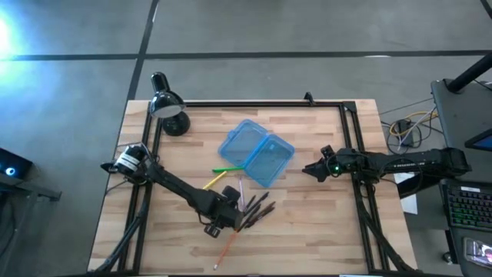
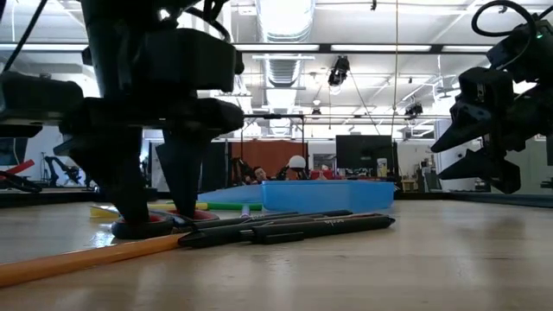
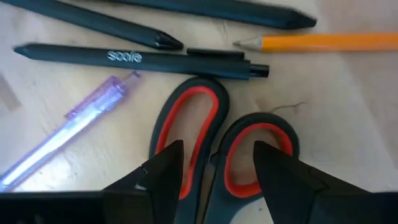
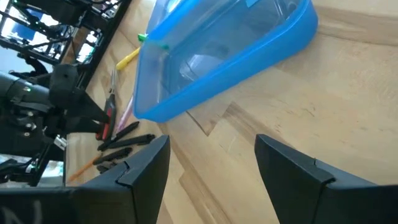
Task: Pick & place school supplies into a supply box
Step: Put the the scissors into the supply box
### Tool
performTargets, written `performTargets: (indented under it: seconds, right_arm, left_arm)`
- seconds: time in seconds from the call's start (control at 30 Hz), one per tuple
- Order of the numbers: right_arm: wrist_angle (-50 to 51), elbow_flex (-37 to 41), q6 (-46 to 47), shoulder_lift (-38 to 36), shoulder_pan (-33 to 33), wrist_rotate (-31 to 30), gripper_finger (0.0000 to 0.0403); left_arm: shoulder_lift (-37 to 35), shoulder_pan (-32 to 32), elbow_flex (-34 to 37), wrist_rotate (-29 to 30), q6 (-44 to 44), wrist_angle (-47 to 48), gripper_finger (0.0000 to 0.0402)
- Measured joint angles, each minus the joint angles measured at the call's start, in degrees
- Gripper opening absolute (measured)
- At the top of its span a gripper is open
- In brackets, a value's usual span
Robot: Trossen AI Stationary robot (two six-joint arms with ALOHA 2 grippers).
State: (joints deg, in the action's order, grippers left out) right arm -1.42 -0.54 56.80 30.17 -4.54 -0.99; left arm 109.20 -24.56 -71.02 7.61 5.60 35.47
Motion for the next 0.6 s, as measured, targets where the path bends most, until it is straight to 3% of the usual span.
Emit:
performTargets:
  seconds: [0.3,0.6]
  right_arm:
    - [1.0,0.0,1.3,0.0,0.0,0.0,0.0226]
    - [1.0,0.0,1.3,0.0,0.0,0.0,0.0226]
  left_arm:
    - [1.1,1.8,-0.1,-4.5,-0.1,0.1,0.0173]
    - [3.7,3.6,-0.1,-6.9,3.5,-0.1,0.0114]
